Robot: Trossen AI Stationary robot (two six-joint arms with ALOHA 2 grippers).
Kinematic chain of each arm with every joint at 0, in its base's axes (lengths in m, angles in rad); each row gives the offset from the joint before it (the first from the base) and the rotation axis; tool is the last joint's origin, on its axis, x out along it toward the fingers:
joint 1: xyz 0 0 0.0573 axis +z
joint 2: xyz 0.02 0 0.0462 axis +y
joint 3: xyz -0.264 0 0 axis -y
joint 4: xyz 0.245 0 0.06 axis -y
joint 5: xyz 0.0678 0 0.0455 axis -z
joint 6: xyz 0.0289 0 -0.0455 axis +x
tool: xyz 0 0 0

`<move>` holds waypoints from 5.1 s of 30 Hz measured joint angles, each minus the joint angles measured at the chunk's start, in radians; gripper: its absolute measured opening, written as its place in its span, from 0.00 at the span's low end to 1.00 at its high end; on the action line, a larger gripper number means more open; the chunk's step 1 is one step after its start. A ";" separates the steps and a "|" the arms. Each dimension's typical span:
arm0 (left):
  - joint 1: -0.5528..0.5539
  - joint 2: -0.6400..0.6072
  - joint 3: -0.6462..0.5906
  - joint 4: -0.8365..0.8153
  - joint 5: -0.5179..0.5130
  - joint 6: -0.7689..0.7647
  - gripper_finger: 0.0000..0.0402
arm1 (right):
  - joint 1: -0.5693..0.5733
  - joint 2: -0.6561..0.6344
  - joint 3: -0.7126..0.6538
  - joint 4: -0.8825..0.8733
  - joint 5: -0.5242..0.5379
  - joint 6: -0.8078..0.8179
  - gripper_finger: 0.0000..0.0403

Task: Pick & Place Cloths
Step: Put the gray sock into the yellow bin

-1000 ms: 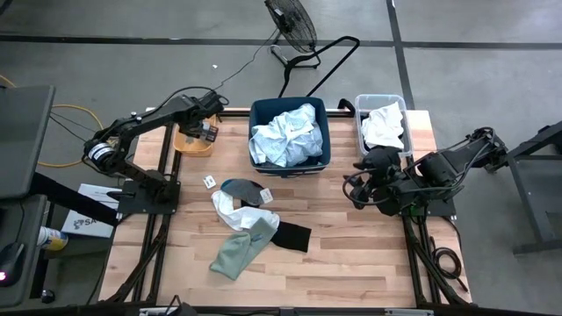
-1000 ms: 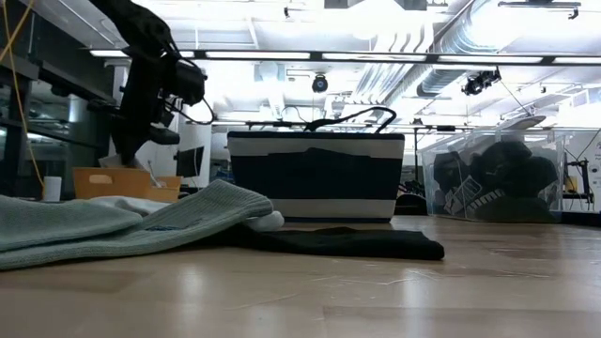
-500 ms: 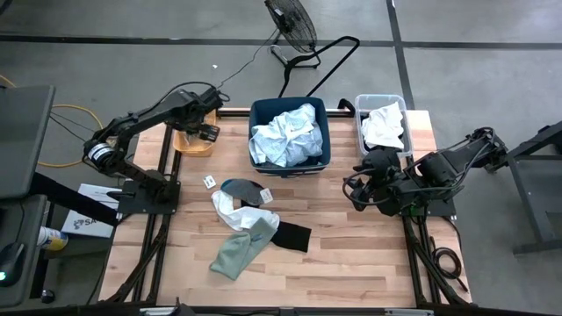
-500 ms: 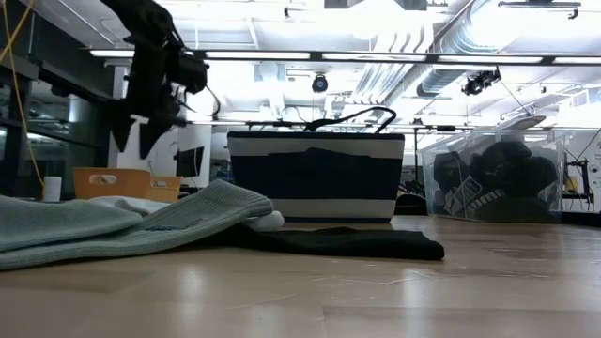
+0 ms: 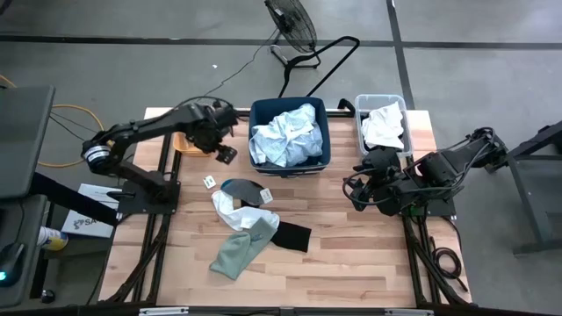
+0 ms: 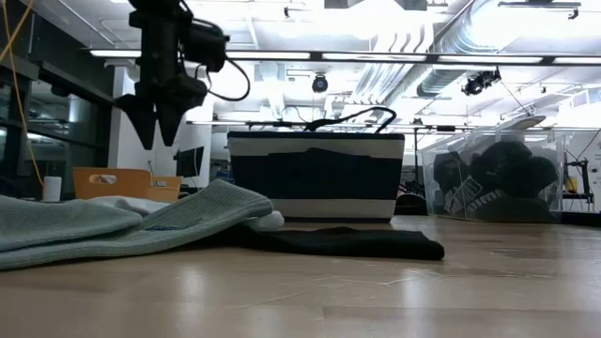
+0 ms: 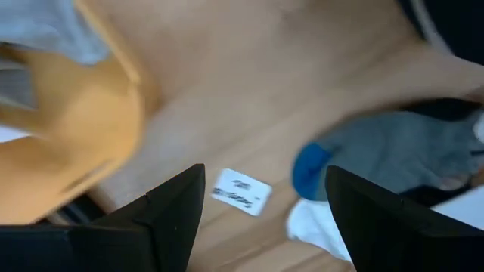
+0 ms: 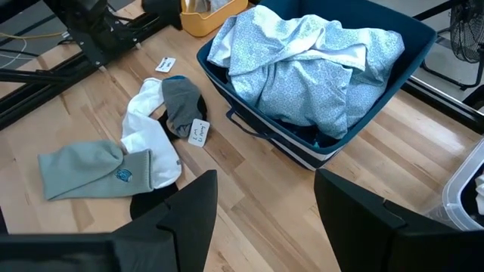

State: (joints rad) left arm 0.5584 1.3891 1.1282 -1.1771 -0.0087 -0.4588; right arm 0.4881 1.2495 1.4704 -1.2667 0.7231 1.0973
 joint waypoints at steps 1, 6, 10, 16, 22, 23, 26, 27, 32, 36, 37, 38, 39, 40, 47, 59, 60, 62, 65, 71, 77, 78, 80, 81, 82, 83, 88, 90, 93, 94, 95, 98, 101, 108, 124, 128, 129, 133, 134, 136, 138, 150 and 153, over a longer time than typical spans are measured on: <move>-0.025 0.000 0.000 0.005 0.000 -0.020 0.67 | 0.000 0.000 0.000 0.000 0.000 0.000 0.53; -0.153 0.002 -0.011 0.035 -0.008 -0.112 0.67 | 0.000 0.000 0.000 0.000 0.000 -0.001 0.53; -0.240 0.002 -0.078 0.120 -0.020 -0.172 0.67 | 0.000 0.000 0.000 0.000 0.001 -0.002 0.53; -0.311 0.003 -0.201 0.246 -0.018 -0.212 0.67 | 0.001 0.000 0.000 0.000 -0.007 -0.026 0.53; -0.332 0.003 -0.323 0.356 0.023 -0.277 0.67 | 0.001 0.000 0.000 0.000 -0.020 -0.035 0.53; -0.332 0.003 -0.340 0.373 0.029 -0.285 0.67 | 0.001 0.000 0.000 0.000 -0.021 -0.041 0.53; -0.330 0.003 -0.381 0.411 0.028 -0.305 0.67 | 0.001 0.000 0.000 0.000 -0.022 -0.052 0.53; -0.330 0.003 -0.390 0.425 0.028 -0.306 0.67 | 0.001 0.000 0.000 0.000 -0.022 -0.055 0.53; -0.330 0.003 -0.397 0.471 0.028 -0.306 0.67 | 0.001 0.000 0.000 0.000 -0.021 -0.070 0.53; -0.330 0.003 -0.397 0.520 0.027 -0.306 0.64 | 0.001 0.000 0.000 0.000 -0.021 -0.074 0.53; -0.329 0.004 -0.397 0.523 0.025 -0.306 0.62 | 0.001 0.000 0.000 0.000 -0.021 -0.074 0.53; -0.329 0.007 -0.397 0.528 0.023 -0.309 0.59 | 0.001 0.000 0.000 0.000 -0.022 -0.074 0.53; -0.329 0.013 -0.396 0.531 0.020 -0.313 0.56 | 0.001 0.000 0.000 0.000 -0.023 -0.074 0.53; -0.329 0.021 -0.396 0.529 0.019 -0.318 0.53 | 0.001 0.000 0.000 0.000 -0.025 -0.074 0.53; -0.330 0.103 -0.392 0.524 0.018 -0.339 0.33 | 0.001 0.000 0.000 0.000 -0.050 -0.075 0.53; -0.329 0.078 -0.378 0.455 0.051 -0.334 0.04 | 0.001 0.000 0.000 0.000 -0.070 -0.081 0.53; -0.329 0.069 -0.367 0.428 0.051 -0.334 0.04 | 0.001 0.000 0.000 -0.001 -0.072 -0.081 0.53; -0.330 0.052 -0.334 0.394 0.049 -0.333 0.03 | 0.001 0.000 0.000 0.000 -0.073 -0.081 0.53; -0.329 0.026 -0.286 0.323 0.044 -0.321 0.01 | 0.001 0.000 0.000 -0.001 -0.074 -0.085 0.53; -0.330 -0.026 -0.195 0.229 0.054 -0.302 0.01 | 0.001 0.000 0.000 -0.001 -0.074 -0.100 0.53; -0.330 -0.058 -0.138 0.182 0.078 -0.297 0.05 | 0.001 0.000 0.000 -0.001 -0.073 -0.105 0.53; -0.330 -0.060 -0.138 0.189 0.078 -0.297 0.06 | 0.001 0.000 0.000 -0.001 -0.072 -0.107 0.53; -0.330 -0.062 -0.138 0.186 0.078 -0.288 0.09 | 0.001 0.000 0.000 -0.001 -0.072 -0.108 0.53; -0.330 -0.062 -0.138 0.187 0.078 -0.280 0.10 | 0.001 0.000 0.000 -0.001 -0.071 -0.108 0.53; -0.330 -0.062 -0.138 0.187 0.078 -0.277 0.10 | 0.001 0.000 0.000 -0.001 -0.071 -0.108 0.53; -0.330 -0.062 -0.138 0.188 0.082 -0.275 0.08 | 0.001 0.000 0.000 -0.001 -0.071 -0.108 0.53; -0.330 -0.062 -0.138 0.203 0.072 -0.278 0.04 | 0.001 0.000 0.000 -0.001 -0.071 -0.108 0.53; -0.330 -0.062 -0.138 0.210 0.070 -0.278 0.08 | 0.001 0.000 0.000 -0.001 -0.071 -0.108 0.53; -0.330 -0.062 -0.138 0.228 0.088 -0.247 0.14 | 0.001 0.000 0.000 -0.001 -0.072 -0.108 0.53; -0.330 -0.062 -0.138 0.238 0.117 -0.229 0.13 | 0.001 0.000 0.000 -0.001 -0.072 -0.108 0.53; -0.330 -0.062 -0.138 0.249 0.138 -0.222 0.11 | 0.001 0.000 0.000 -0.001 -0.072 -0.108 0.53; -0.331 -0.062 -0.138 0.254 0.129 -0.235 0.03 | 0.001 0.000 0.000 -0.001 -0.072 -0.108 0.53; -0.329 -0.062 -0.138 0.261 0.129 -0.239 0.04 | 0.001 0.000 0.000 -0.001 -0.071 -0.108 0.53; -0.330 -0.062 -0.138 0.276 0.141 -0.245 0.01 | 0.001 0.000 0.000 -0.001 -0.072 -0.108 0.53; -0.330 -0.057 -0.138 0.267 0.047 -0.253 0.41 | 0.001 0.000 0.000 -0.001 -0.072 -0.105 0.53; -0.330 -0.056 -0.138 0.268 0.046 -0.253 0.55 | 0.001 0.000 0.000 -0.001 -0.072 -0.106 0.53; -0.330 -0.051 -0.138 0.268 0.044 -0.253 0.58 | 0.001 0.000 0.000 -0.001 -0.072 -0.106 0.53; -0.330 -0.032 -0.138 0.275 0.026 -0.254 0.61 | 0.001 0.000 0.000 -0.001 -0.071 -0.106 0.53; -0.330 -0.022 -0.138 0.280 0.016 -0.255 0.61 | 0.001 0.000 0.000 0.000 -0.071 -0.107 0.53; -0.330 0.004 -0.140 0.284 -0.002 -0.256 0.61 | 0.001 0.000 0.000 0.000 -0.071 -0.106 0.53; -0.330 0.040 -0.139 0.325 -0.009 -0.253 0.61 | 0.001 0.000 0.000 0.000 -0.068 -0.107 0.53; -0.282 0.229 -0.139 0.354 -0.179 -0.226 0.61 | 0.001 0.000 0.000 0.001 -0.072 -0.096 0.53; -0.260 0.269 -0.139 0.362 -0.159 -0.221 0.61 | 0.001 0.000 0.000 0.001 -0.073 -0.083 0.53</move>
State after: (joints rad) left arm 0.2983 1.6579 0.9894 -0.8148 -0.1678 -0.6796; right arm 0.4892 1.2495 1.4704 -1.2655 0.6503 1.0139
